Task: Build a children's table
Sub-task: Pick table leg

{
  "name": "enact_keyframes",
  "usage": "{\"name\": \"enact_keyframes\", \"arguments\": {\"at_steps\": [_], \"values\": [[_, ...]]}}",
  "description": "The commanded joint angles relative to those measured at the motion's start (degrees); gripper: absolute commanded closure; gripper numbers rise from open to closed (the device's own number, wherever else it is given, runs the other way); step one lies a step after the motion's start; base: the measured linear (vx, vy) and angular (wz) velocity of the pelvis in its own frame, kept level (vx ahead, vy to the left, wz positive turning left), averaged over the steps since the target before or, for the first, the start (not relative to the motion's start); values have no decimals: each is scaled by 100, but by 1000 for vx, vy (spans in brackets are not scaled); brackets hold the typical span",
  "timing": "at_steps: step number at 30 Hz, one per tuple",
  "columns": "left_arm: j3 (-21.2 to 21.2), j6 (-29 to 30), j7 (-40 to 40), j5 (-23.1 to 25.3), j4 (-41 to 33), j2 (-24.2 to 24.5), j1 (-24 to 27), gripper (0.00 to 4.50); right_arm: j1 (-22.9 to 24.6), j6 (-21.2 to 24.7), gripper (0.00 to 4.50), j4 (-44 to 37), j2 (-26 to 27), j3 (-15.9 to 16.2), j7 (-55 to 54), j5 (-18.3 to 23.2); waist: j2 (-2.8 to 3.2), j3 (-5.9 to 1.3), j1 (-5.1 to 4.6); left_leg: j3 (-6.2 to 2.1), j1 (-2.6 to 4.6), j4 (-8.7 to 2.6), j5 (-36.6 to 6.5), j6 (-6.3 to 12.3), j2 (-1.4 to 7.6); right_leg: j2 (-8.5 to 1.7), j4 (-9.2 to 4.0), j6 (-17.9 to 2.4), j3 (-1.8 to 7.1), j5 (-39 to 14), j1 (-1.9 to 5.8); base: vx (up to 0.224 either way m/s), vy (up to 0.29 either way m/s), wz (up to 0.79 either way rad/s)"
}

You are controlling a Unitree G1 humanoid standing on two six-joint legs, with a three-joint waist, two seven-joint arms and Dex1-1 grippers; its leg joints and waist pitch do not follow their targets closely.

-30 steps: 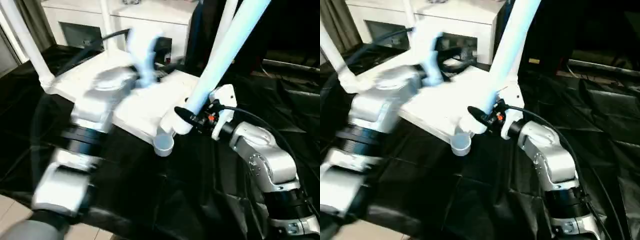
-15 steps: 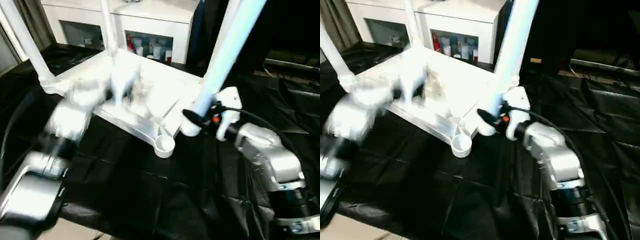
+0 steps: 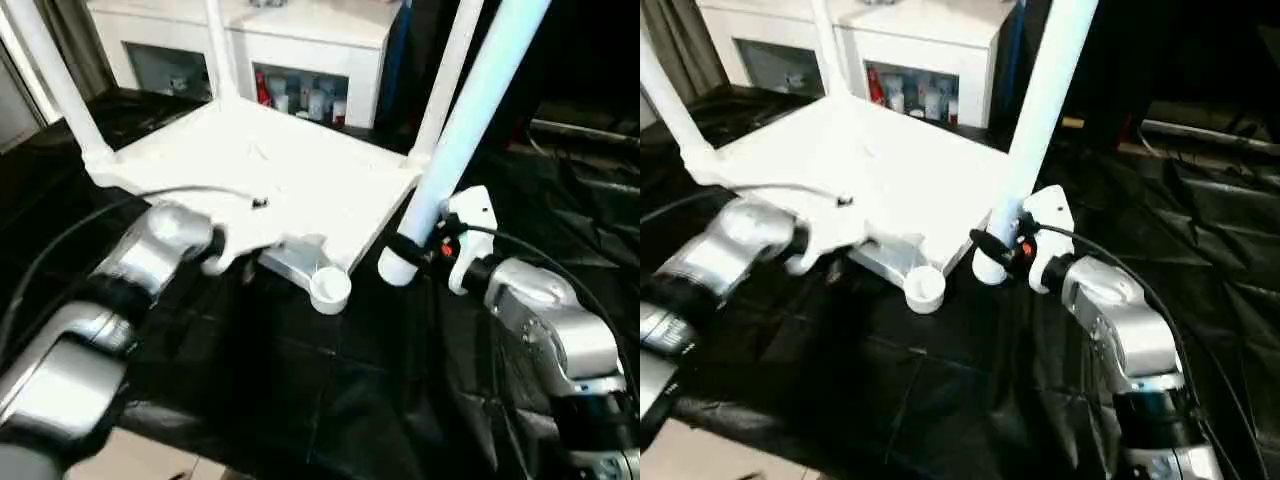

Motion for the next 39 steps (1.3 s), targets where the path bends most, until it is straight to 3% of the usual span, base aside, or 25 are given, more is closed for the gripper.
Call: {"name": "enact_keyframes", "arguments": {"at_steps": [1, 7, 15, 22, 27, 30, 33, 39], "values": [[76, -121, 287, 99, 336, -121, -156, 23, -2, 97, 263, -185, -50, -84, -50, 69, 3, -475, 5, -109, 226, -495, -1899, -291, 249, -333, -461, -1144, 204, -1629, 235, 0, 0, 0], [76, -38, 250, 280, 1141, -396, -372, 58, 47, 161, 263, -231, -74, -95, -56, 71, 0, -486, 22, -106, 225, -478, -1729, -180, 252, -338, -463, -1234, 199, -1525, 247, 0, 0, 0], [180, 34, 371, 361, 1632, -507, -523, 116, 69, 199, 263, -273, -79, -97, -57, 58, 0, -478, 17, -104, 229, -477, -1747, -130, 254, -341, -456, -1362, 194, -1385, 258, 0, 0, 0], [150, 179, 58, 485, 1766, -593, -585, 173, 78, 157, 263, -226, -74, -48, -45, 24, -29, -464, 23, -111, 230, -490, -1798, -129, 264, -359, -480, -1339, 197, -1572, 261, 0, 0, 0], [-95, 125, -208, 748, 1813, -623, -550, 207, 33, 122, 263, -159, -71, -6, -22, -3, -45, -456, 27, -111, 235, -494, -1784, -104, 268, -369, -480, -1337, 199, -1613, 268, 0, 0, 0], [-168, 101, -349, 832, 1827, -625, -549, 218, 14, 105, 263, -135, -86, 14, -6, -26, -51, -441, 26, -113, 248, -502, -1867, -116, 261, -378, -517, -1253, 203, -1900, 269, 0, 0, 0], [-342, 111, -901, 1007, 1761, -600, -519, 241, -9, 82, 263, -102, -96, 30, 10, -50, -47, -431, 22, -114, 267, -523, -1897, -127, 264, -382, -551, -1200, 205, -2060, 270, 0, 0, 0], [-284, 439, -1724, 872, 1613, -668, -503, 278, -11, 69, 263, -85, -119, -3, 17, -60, -16, -472, 34, -85, 279, -518, -1490, -38, 273, -371, -479, -1469, 202, -1255, 305, 0, 0, 0]]}}
